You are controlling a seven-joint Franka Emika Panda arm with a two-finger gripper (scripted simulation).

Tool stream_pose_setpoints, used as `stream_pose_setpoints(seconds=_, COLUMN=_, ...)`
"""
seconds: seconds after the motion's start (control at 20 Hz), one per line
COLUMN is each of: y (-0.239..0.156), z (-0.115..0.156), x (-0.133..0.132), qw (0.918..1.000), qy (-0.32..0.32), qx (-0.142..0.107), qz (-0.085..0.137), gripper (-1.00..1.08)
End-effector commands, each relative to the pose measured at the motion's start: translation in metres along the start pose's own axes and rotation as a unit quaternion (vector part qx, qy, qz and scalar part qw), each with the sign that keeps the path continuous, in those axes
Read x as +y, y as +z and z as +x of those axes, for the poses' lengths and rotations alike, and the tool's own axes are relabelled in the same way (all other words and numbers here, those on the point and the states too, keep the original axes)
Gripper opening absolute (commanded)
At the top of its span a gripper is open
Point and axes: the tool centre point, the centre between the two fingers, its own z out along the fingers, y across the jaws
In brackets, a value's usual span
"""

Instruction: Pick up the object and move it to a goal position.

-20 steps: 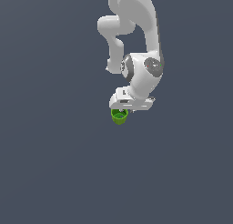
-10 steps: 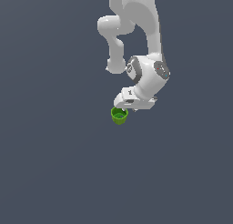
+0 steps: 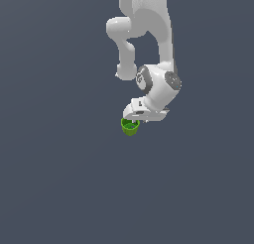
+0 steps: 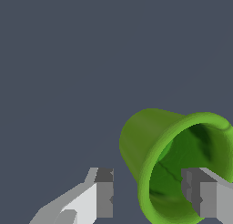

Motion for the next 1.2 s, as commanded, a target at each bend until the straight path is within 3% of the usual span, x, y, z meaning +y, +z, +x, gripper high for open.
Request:
stream_pose_setpoints(seconds=0.0, y=0.008, z=-0.001, x=0.0, qw=1.0, qy=0.0, qx=0.0, qz=0.0, gripper=0.28)
stream_pose_setpoints(seconds=0.15, y=0.011, z=-0.001, x=0.0, qw=1.0, qy=0.0, qx=0.0, qz=0.0, gripper=0.28)
stream_pose_setpoints(seconds=0.2, y=0.011, z=-0.001, x=0.0, qw=1.0, qy=0.0, qx=0.0, qz=0.0, gripper=-1.0)
stream_pose_setpoints(seconds=0.8, y=0.01, z=-0.001, x=-0.002, qw=1.0, qy=0.0, qx=0.001, qz=-0.001, gripper=-1.0)
stream_pose_setpoints(seconds=1.15, y=-0.011, z=-0.011, x=-0.034, qw=1.0, qy=0.0, qx=0.0, qz=-0.001, gripper=-1.0)
